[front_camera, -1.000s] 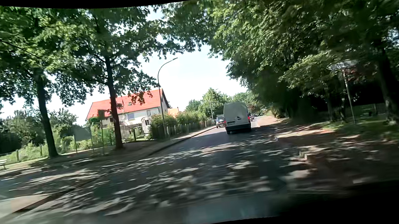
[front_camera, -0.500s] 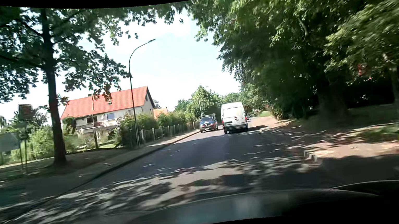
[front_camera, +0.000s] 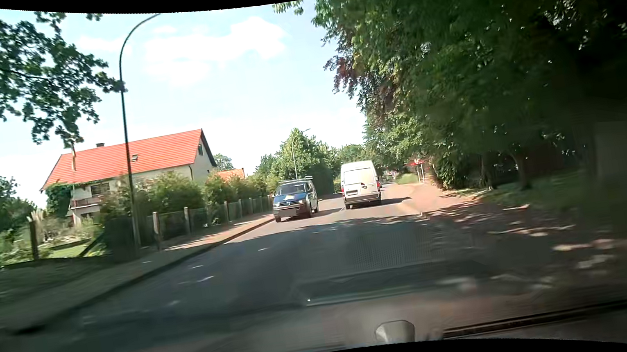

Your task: Follow the waypoints while adhering to traffic rules and regulations

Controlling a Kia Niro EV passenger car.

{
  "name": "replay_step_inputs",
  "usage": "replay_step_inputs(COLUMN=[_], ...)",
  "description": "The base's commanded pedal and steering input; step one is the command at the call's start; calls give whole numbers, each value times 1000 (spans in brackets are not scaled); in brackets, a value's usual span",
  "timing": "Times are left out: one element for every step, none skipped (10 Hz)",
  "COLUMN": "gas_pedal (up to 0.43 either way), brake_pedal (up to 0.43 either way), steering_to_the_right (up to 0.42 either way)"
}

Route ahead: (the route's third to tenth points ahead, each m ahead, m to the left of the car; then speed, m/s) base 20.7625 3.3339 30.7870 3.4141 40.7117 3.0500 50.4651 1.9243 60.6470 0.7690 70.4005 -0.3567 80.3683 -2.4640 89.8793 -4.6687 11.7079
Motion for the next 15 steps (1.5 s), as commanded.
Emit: replay_step_inputs(gas_pedal=[220, 220, 220, 220, 220, 220, 220, 220, 220, 220, 220, 220, 220, 220, 220], brake_pedal=[6, 6, 6, 6, 6, 6, 6, 6, 6, 6, 6, 6, 6, 6, 6], steering_to_the_right=[32, 30, 24, 19, 18, 16, 15, 15, 15, 13, 10, 8, 8, 8, 8])
